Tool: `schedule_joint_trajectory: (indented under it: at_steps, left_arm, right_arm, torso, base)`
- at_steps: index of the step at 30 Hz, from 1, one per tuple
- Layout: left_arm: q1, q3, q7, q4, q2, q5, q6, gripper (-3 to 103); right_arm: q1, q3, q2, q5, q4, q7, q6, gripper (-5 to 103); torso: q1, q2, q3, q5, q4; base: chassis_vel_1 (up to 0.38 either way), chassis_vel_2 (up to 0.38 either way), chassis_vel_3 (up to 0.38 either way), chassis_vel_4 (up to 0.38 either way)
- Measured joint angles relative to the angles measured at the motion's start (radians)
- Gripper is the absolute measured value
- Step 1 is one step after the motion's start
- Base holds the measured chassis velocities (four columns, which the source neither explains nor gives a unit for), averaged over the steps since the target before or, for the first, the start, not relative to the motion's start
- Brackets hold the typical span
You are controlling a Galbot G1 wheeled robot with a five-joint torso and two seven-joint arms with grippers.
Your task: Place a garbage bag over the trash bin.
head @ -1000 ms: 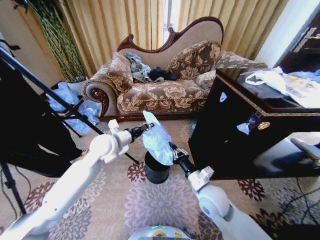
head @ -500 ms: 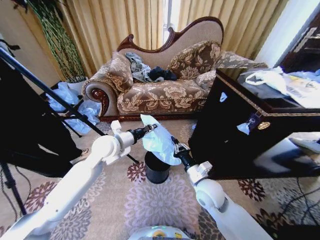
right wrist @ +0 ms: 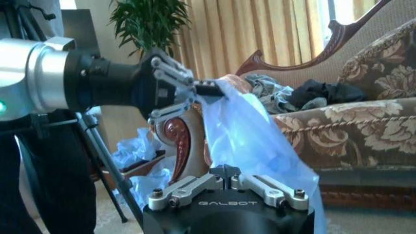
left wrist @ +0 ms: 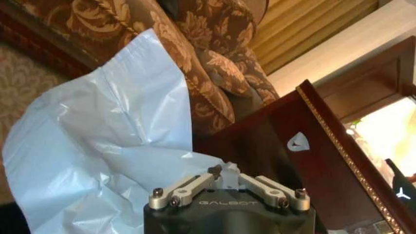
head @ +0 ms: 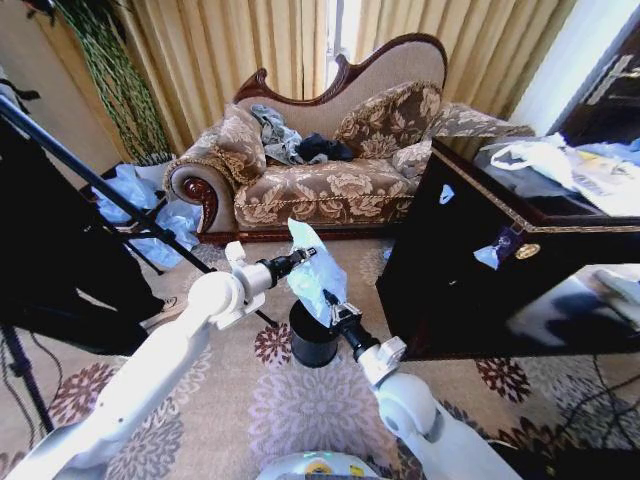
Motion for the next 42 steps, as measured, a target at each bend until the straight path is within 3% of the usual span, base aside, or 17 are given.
schedule_joint_trajectory:
  at_steps: [9,16,29,42]
  left_arm:
    - [0.017,-0.01,0.016,-0.003,0.014,0.008,0.012,0]
    - [0.004,0.018,0.018,-0.011,0.003,0.006,0.014,0]
    - [0.031,0.036,0.028,-0.042,0.0,0.005,0.023,0]
    - [0.05,0.009,0.03,-0.121,0.033,-0.067,0.02,0]
  right_arm:
    - [-0.015,0.065,-0.065,0.058,0.079,0.003,-0.026,0]
    - [0.012,0.019,-0.02,0.039,0.028,0.006,-0.016,0]
    - [0.033,0.014,-0.018,0.052,0.017,0.009,-0.014,0]
    - [0.078,-0.026,0.038,0.038,-0.055,0.021,-0.015,0]
  torso:
    - [0.0,0.0,0.0,0.0001,-0.0001]
    - [0.0,0.0,0.0,0.0001,-0.0001]
    - [0.0,0.0,0.0,0.0,-0.0001]
    - [0.0,0.0,0.0,-0.0001,-0.0001]
  base:
    - [0.0,0.0,0.0,0.0]
    - [0.0,0.0,0.0,0.0]
    - [0.0,0.0,0.0,0.0]
    - [0.0,0.0,0.0,0.0]
